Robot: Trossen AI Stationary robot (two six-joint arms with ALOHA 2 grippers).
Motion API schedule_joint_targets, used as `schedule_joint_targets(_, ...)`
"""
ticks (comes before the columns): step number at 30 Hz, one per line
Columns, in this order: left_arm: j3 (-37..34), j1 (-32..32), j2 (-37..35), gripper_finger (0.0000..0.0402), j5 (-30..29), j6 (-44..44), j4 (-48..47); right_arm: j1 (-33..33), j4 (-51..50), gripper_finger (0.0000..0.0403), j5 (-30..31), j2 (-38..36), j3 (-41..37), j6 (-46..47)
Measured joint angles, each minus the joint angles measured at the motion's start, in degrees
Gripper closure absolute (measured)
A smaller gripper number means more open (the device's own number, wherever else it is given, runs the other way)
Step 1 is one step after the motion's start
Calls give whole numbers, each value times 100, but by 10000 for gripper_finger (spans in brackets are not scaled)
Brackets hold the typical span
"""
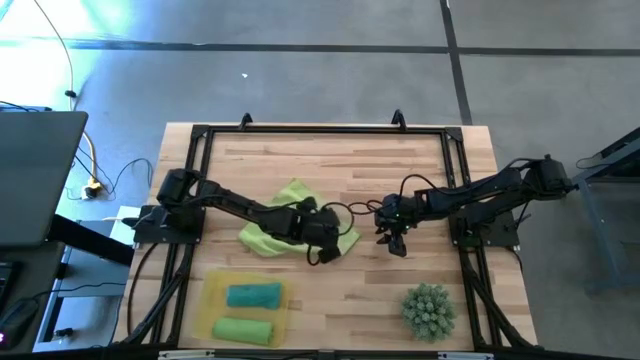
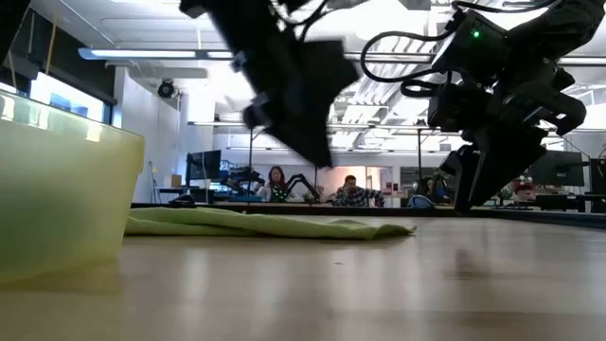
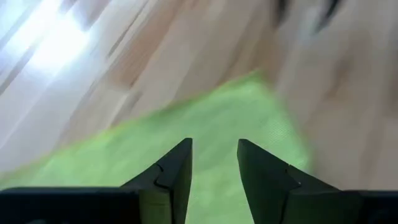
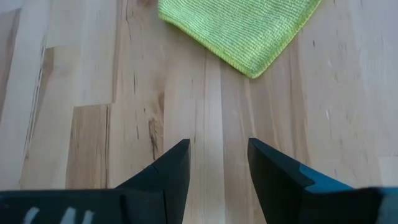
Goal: Roll microfiber towels into tight, uniform cylinder then place into a basket
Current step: Fold the light green microfiber towel
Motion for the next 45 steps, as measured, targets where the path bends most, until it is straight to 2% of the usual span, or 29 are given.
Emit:
schedule_joint_targets(3,-2,7,0,284,-61,-701,-968,0,3,252,0,0,0,1)
schedule_joint_targets(6,-56,4,21,284,10,-1560,-1463,0,3,252,0,1,0,0)
schedule_joint_targets(13,-445,7,37,284,188,-3025,-1533,0,10,252,0,0,0,0)
schedule_joint_targets(17,-654,7,37,284,184,-3288,-1404,0,4,252,0,0,0,0)
schedule_joint_targets(21,-815,24,37,284,197,-3214,-952,0,3,252,0,1,0,0)
schedule_joint_targets(26,-812,94,126,284,208,-2640,-263,0,7,252,0,0,0,0)
schedule_joint_targets(32,-808,225,418,284,497,-2183,653,0,36,252,0,0,0,0)
schedule_joint_targets(45,-804,511,803,284,515,-184,2993,0,49,252,2,0,0,0)
